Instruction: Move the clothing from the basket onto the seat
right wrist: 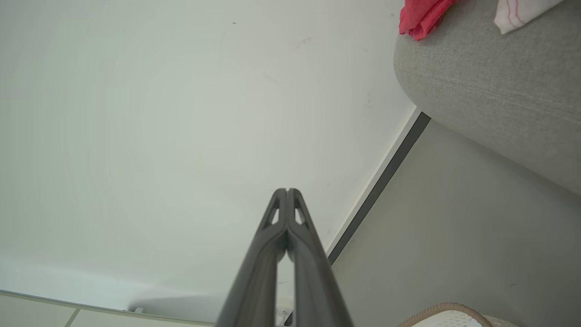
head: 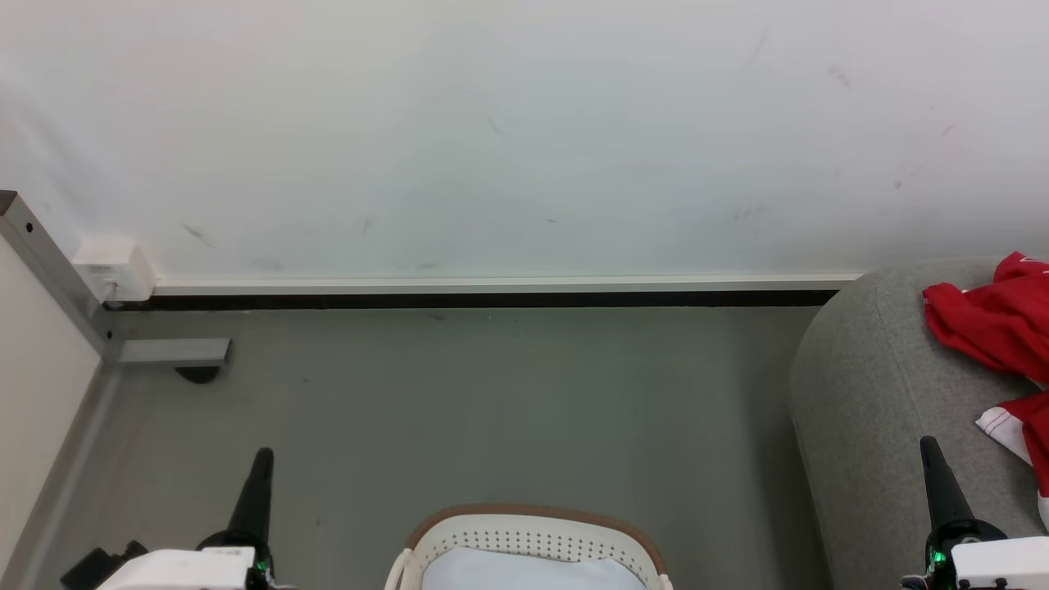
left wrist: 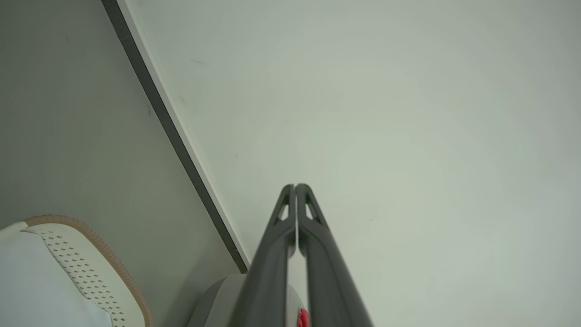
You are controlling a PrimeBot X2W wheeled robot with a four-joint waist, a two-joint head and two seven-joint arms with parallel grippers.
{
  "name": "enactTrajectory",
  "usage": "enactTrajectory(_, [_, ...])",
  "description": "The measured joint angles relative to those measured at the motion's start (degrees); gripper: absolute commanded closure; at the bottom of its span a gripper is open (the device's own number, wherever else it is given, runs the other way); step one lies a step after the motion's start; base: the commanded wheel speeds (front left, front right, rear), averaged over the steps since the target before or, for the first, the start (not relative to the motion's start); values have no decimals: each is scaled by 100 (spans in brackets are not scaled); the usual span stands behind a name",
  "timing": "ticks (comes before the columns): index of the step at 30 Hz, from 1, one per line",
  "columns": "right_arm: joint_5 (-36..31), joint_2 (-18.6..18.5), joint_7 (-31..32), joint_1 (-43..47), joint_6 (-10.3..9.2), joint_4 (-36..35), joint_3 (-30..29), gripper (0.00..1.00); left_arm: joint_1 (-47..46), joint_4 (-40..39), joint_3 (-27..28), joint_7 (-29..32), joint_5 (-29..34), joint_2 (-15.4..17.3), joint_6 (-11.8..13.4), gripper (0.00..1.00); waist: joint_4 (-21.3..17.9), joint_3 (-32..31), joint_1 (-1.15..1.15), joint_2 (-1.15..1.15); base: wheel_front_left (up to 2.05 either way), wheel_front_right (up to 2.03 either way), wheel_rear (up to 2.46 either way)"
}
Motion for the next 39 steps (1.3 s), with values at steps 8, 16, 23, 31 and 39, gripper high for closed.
enactTrajectory(8, [332,18,100,-3,0,-9,-80,100,-10,-13,25,81,-360,2,-34,100,21,-10,0,0,0,0,0])
enactTrajectory(16, [653,34,190,-8,0,-16,-143,100,-22,-30,59,176,-684,5,-41,100,42,-21,0,0,0,0,0])
enactTrajectory(23, [914,47,260,-13,0,-21,-193,100,-30,-38,87,268,-985,8,-47,100,60,-30,0,0,0,0,0])
enactTrajectory(31, [1172,59,350,-15,0,-27,-265,100,-47,-49,111,339,-1292,11,-64,100,81,-40,0,0,0,0,0])
enactTrajectory(39, [1323,68,399,-18,0,-32,-297,100,-56,-56,123,375,-1419,13,-66,100,92,-45,0,0,0,0,0])
